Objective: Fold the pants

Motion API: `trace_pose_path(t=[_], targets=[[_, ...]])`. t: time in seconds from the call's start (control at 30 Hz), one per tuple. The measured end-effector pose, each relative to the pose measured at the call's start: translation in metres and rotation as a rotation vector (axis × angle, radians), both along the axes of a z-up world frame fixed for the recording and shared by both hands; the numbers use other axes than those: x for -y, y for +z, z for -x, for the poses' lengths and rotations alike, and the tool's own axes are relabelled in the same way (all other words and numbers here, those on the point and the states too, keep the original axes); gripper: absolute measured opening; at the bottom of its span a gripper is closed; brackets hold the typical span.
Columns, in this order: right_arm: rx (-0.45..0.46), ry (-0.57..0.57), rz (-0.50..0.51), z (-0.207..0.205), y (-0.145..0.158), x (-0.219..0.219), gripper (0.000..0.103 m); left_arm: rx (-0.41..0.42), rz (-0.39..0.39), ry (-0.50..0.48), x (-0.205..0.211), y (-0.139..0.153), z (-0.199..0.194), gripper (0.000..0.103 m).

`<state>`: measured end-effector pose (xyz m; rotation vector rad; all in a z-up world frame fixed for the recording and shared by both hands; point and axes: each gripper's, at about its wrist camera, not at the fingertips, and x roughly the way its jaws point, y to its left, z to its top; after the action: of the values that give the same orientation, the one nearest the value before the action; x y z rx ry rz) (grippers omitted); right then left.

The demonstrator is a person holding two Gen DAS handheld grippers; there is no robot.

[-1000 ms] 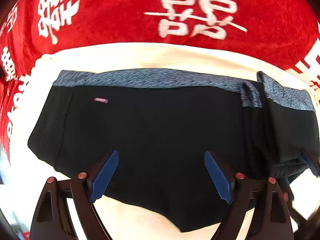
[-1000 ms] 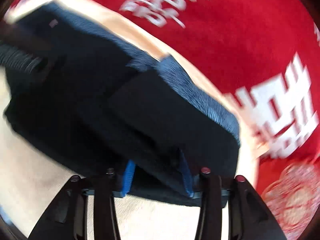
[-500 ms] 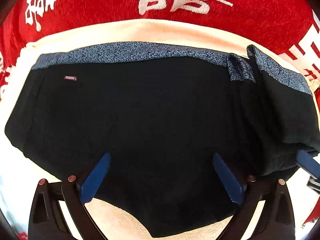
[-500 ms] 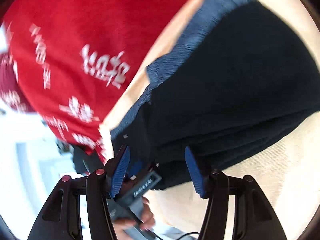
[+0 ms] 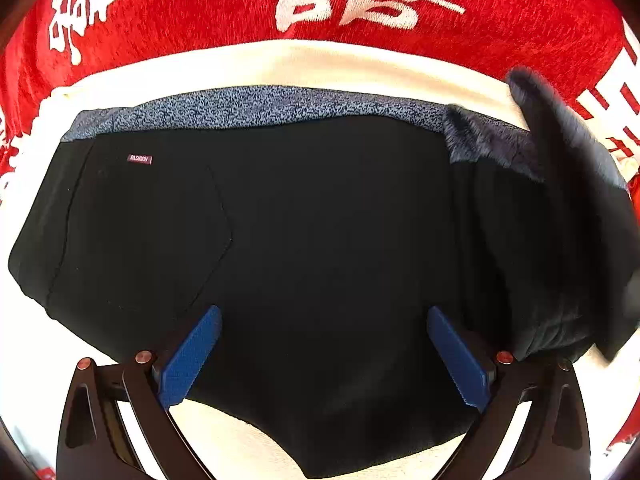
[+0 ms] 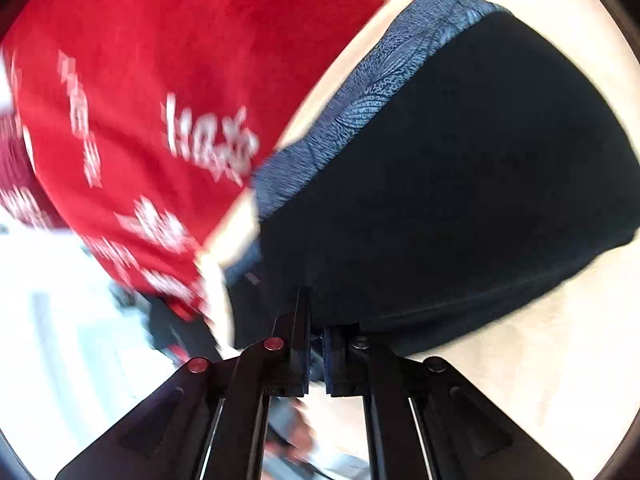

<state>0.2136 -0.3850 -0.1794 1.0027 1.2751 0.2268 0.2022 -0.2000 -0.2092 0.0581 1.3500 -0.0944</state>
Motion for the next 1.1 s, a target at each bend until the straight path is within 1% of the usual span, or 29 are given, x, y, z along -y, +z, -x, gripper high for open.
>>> trace_pose_path(t=[0.1,0.13,0.17,0.2,0.27,0.33,0.4,0.43,0.5,0.57,0.6,0.67,0.73,0.77,0.8,0.83,0.87,0.9,0.93,0.97,1.0,1.1], targets=[[-0.05,0.031,0.048,0.0,-0.029,-0.008,0.005,-0.001,-0.024,0.027,-0.009,0.008,0.003,0.103],[-0.051,0.024,0.034,-0.001,-0.038,-0.008,0.005,0.0,-0.038,0.04,-0.014,0.012,0.004,0.103],[-0.046,0.014,0.018,-0.001,-0.041,-0.007,0.005,0.004,-0.048,0.05,-0.018,0.018,0.004,0.103],[-0.043,0.022,0.024,-0.002,-0.04,-0.007,0.005,0.01,-0.054,0.051,-0.019,0.022,0.004,0.103],[-0.028,0.106,0.075,-0.004,-0.029,-0.014,0.008,0.03,-0.068,0.038,-0.022,0.036,0.003,0.103],[-0.027,0.189,0.086,-0.004,-0.014,-0.017,0.02,0.047,-0.071,0.013,-0.016,0.05,0.0,0.103],[0.015,0.217,0.108,0.0,0.007,-0.01,0.02,0.067,-0.057,-0.01,-0.007,0.063,-0.006,0.103],[0.063,0.203,0.131,0.003,0.022,0.001,0.02,0.078,-0.044,-0.026,0.002,0.07,-0.01,0.103],[0.108,0.136,0.189,0.008,0.04,0.03,0.02,0.088,-0.014,-0.059,0.025,0.076,-0.016,0.103],[0.107,0.058,0.271,0.007,0.049,0.067,0.02,0.083,0.025,-0.092,0.047,0.081,-0.019,0.103],[0.082,0.031,0.324,0.001,0.049,0.086,0.02,0.082,0.043,-0.105,0.064,0.082,-0.016,0.103],[0.072,0.006,0.348,-0.01,0.047,0.104,0.019,0.085,0.077,-0.141,0.086,0.08,-0.022,0.103],[0.078,0.027,0.37,-0.023,0.041,0.115,0.019,0.082,0.103,-0.181,0.11,0.072,-0.028,0.103],[0.071,0.05,0.374,-0.027,0.036,0.12,0.019,0.08,0.096,-0.185,0.12,0.067,-0.034,0.103],[0.061,0.07,0.378,-0.033,0.029,0.118,0.019,0.069,0.075,-0.179,0.127,0.055,-0.044,0.103],[0.048,0.086,0.376,-0.036,0.02,0.114,0.019,0.045,0.049,-0.169,0.129,0.043,-0.045,0.103],[0.03,0.109,0.37,-0.038,0.009,0.108,0.019,0.001,0.021,-0.157,0.128,0.026,-0.044,0.103],[0.018,0.121,0.374,-0.038,0.001,0.103,0.019,-0.041,-0.005,-0.148,0.128,0.019,-0.036,0.103],[0.023,0.129,0.388,-0.038,-0.007,0.096,0.019,-0.081,0.001,-0.133,0.122,0.006,-0.034,0.103],[0.034,0.123,0.398,-0.034,-0.008,0.098,0.019,-0.073,0.063,-0.095,0.111,0.005,-0.031,0.103],[0.048,0.114,0.402,-0.032,-0.007,0.097,0.019,-0.066,0.066,-0.083,0.106,0.007,-0.029,0.103],[0.051,0.113,0.373,-0.027,-0.006,0.101,0.019,-0.068,0.018,-0.109,0.106,0.011,-0.025,0.103]])
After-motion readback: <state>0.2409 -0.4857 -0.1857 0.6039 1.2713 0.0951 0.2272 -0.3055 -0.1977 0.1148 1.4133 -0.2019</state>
